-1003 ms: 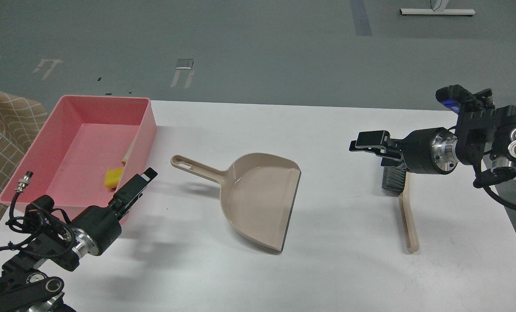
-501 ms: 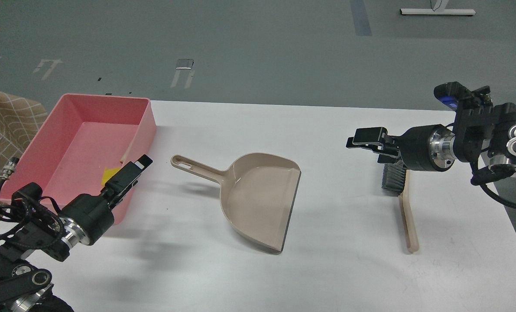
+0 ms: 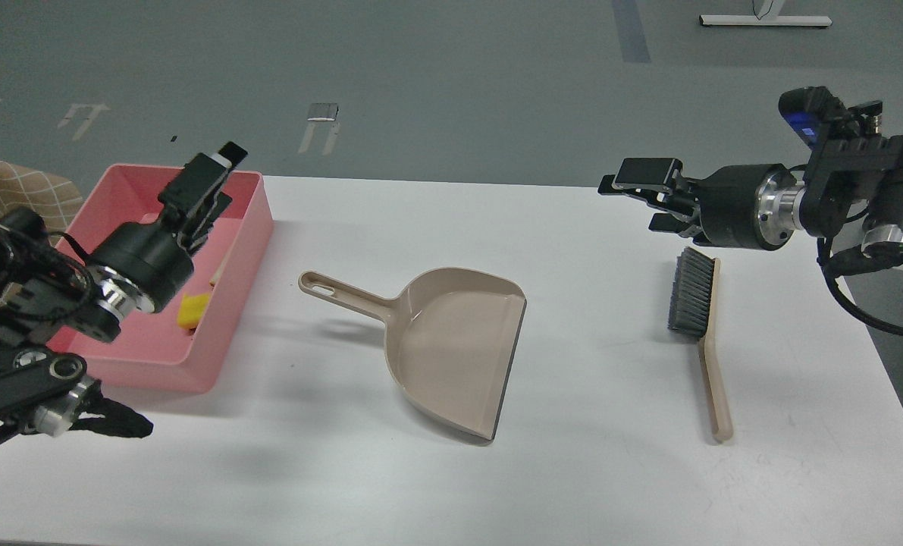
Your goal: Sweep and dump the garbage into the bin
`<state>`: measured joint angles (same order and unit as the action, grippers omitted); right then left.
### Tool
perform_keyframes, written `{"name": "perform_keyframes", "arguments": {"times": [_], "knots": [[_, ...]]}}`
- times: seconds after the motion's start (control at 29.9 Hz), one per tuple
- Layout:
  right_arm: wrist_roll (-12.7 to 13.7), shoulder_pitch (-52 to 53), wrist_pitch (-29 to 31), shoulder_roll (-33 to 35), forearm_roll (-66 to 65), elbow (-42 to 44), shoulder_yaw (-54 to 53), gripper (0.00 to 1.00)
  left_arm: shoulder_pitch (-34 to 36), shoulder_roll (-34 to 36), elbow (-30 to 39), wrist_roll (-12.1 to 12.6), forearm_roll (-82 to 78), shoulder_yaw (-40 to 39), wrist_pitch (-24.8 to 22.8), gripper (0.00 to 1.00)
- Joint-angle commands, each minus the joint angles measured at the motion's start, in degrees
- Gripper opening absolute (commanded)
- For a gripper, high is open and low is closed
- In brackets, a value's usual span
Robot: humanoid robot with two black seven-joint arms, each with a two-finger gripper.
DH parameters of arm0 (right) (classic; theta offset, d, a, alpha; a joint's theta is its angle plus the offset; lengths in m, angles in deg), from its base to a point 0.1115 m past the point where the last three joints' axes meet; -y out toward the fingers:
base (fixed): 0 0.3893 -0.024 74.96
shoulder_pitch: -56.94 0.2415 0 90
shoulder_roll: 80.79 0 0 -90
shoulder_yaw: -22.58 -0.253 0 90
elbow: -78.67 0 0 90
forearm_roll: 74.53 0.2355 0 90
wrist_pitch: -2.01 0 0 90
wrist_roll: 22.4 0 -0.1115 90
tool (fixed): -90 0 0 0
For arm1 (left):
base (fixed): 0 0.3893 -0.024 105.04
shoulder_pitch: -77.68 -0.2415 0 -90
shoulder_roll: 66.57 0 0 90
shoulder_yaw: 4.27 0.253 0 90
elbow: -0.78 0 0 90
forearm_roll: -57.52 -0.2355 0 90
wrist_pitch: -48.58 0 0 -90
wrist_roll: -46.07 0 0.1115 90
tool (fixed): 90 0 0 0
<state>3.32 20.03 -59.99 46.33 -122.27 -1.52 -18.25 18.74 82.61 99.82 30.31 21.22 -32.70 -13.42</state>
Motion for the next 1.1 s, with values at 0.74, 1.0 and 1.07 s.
{"name": "perform_keyframes", "arguments": {"times": [0.74, 1.0, 1.07], "knots": [[-17.08, -4.83, 0.0, -29.56, 3.7, 29.12, -50.39, 0.98, 16.83, -28.75, -34.86, -8.3, 2.12, -21.58, -35.81, 0.98], [-28.79, -3.33, 0.0, -32.28, 8.6, 36.59, -51.1, 0.98, 18.6, -37.37, -39.71, -9.99, 3.69, -21.93, -38.46, 0.98], [-28.71, -3.33, 0.0, -33.25, 10.99, 36.95, -50.66, 0.98, 18.51, -38.25, -40.23, -9.99, 4.92, -21.93, -38.45, 0.98]]}}
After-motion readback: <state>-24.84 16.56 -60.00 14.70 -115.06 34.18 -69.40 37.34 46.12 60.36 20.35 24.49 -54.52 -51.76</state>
